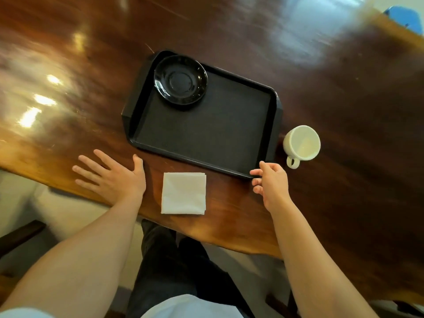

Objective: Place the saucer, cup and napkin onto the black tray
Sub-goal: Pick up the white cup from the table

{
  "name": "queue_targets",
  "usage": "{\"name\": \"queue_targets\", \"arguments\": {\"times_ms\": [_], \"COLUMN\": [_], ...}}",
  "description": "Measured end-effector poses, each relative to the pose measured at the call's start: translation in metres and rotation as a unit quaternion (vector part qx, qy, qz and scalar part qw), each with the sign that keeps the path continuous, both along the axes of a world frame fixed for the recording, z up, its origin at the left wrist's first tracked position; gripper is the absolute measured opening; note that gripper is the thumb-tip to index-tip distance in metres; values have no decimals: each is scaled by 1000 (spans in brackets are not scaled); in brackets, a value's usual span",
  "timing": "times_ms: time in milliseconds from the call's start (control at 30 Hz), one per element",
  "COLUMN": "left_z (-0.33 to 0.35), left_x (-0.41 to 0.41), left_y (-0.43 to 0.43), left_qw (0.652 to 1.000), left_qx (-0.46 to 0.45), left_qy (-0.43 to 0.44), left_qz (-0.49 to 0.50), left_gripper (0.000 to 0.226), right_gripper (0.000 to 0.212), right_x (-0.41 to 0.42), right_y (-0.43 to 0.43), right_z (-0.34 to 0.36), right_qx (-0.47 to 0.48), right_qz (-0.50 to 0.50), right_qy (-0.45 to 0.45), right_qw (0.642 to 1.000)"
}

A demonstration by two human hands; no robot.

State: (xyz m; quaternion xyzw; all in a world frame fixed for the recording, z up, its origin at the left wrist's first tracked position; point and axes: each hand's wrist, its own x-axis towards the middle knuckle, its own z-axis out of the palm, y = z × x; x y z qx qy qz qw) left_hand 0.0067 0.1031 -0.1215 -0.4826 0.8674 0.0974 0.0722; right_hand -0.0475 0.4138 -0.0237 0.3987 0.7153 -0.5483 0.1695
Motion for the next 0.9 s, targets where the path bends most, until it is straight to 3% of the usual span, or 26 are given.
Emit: {"name": "queue_targets", "arguments": {"times_ms": [533, 667, 900], "left_z": [5, 0, -5], "left_x": [13, 14, 14], "left_y": [47, 47, 47], "left_qw": [998, 998, 999], "left_qx": [20, 7, 3], "left_qy": [-31, -23, -9], "left_qz": [-52, -55, -51], "left_gripper": [103, 103, 101], "right_gripper": [20, 30, 48], "right_x": [-7, -12, -22], "right_y": [59, 66, 62], "right_z": [12, 8, -2], "right_qx": [64, 73, -4], "right_qz": [-146, -170, -172], "right_qy": [17, 5, -15], "right_qw": [987, 983, 985]}}
